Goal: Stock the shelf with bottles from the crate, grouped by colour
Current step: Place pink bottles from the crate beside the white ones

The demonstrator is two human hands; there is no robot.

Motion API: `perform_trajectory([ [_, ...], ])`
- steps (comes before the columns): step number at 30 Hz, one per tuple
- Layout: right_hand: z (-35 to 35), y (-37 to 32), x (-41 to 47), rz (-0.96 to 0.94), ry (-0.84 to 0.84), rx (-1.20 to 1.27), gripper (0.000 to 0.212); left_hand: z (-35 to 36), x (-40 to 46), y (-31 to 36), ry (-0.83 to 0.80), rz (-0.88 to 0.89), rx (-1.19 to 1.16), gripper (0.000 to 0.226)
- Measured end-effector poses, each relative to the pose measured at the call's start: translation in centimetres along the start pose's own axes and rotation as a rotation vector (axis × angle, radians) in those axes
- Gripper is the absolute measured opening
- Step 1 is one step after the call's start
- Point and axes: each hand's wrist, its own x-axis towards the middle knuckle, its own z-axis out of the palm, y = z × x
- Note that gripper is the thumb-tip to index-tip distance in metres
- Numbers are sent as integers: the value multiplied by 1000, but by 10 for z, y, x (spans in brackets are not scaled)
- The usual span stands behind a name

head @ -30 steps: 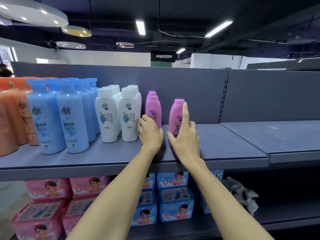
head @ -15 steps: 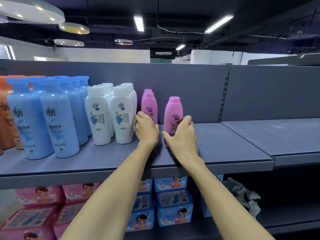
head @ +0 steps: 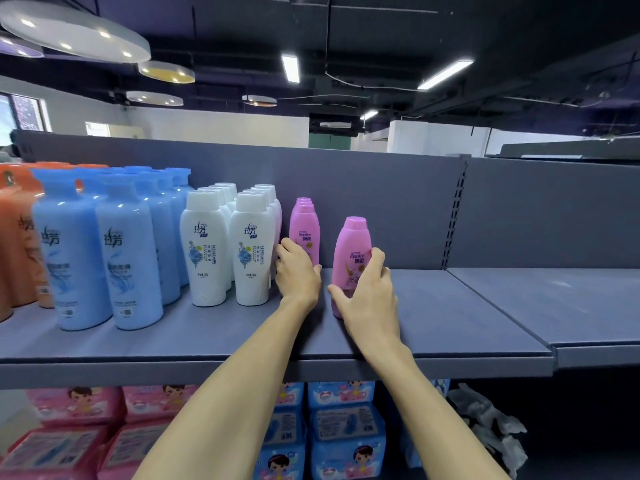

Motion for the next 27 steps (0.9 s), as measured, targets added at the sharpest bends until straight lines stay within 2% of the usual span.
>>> perform_trajectory([
  [6,-2,-3,0,17,-15,2,75,-9,-11,0,-47,45,86,58],
  [13,21,-18,11,43,-51,31,74,-63,-33,-23,-122,305,219,24],
  [19,53,-37,27,72,-100,46,72,-110,-36,-42,-96,267,230,40],
  [27,77,-48,39,98,-96,-15,75,-119,-45,-59,-26,326,329,41],
])
